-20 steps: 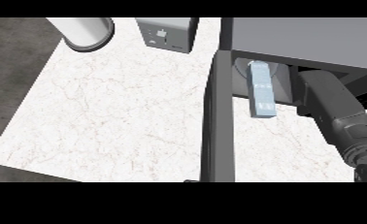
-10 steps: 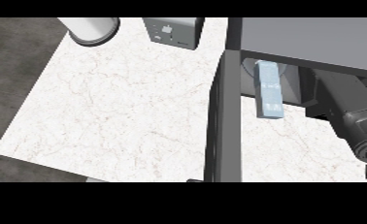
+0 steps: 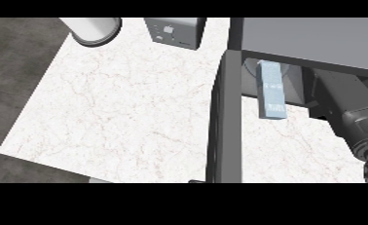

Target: Pick up the milk, place it into the microwave and close the microwave

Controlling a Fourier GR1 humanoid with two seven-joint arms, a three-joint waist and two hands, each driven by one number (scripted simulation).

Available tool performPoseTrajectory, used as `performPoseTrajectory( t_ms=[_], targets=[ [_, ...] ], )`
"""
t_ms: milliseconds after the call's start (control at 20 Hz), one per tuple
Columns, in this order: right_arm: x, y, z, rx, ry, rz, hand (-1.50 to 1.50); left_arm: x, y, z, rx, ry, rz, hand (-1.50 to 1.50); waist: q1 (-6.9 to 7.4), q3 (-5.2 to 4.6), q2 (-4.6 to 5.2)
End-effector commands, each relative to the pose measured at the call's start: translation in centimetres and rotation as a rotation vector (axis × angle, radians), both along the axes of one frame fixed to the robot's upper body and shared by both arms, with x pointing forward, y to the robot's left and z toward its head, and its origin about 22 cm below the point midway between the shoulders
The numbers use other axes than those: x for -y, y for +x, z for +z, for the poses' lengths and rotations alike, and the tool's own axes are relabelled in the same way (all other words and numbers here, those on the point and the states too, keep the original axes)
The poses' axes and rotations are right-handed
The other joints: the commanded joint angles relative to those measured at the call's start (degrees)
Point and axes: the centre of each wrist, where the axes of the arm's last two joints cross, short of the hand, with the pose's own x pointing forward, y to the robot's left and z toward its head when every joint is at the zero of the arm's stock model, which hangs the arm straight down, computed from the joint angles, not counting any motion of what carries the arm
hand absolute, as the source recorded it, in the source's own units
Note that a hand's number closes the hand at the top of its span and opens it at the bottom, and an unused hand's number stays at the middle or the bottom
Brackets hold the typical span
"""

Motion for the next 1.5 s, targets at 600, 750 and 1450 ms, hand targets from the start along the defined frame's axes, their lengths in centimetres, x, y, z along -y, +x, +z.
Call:
performPoseTrajectory(
  t_ms=[600,750,1450],
  targets=[
    [-9.4,2.6,3.3,-0.052,-0.075,0.083,-1.50,0.4,2.0,-0.8,-0.036,0.015,-0.047,-1.50,1.21,-1.05,-1.17],
    [-10.2,2.6,3.4,-0.031,-0.076,0.125,-1.50,0.8,2.1,-1.1,-0.029,0.012,-0.054,-1.50,1.21,-1.07,-1.38],
    [-8.4,2.3,2.7,-0.008,-0.093,0.069,-1.50,1.8,2.2,-4.0,-0.111,-0.010,-0.056,-1.50,-4.39,-1.17,-2.83]
  ],
)
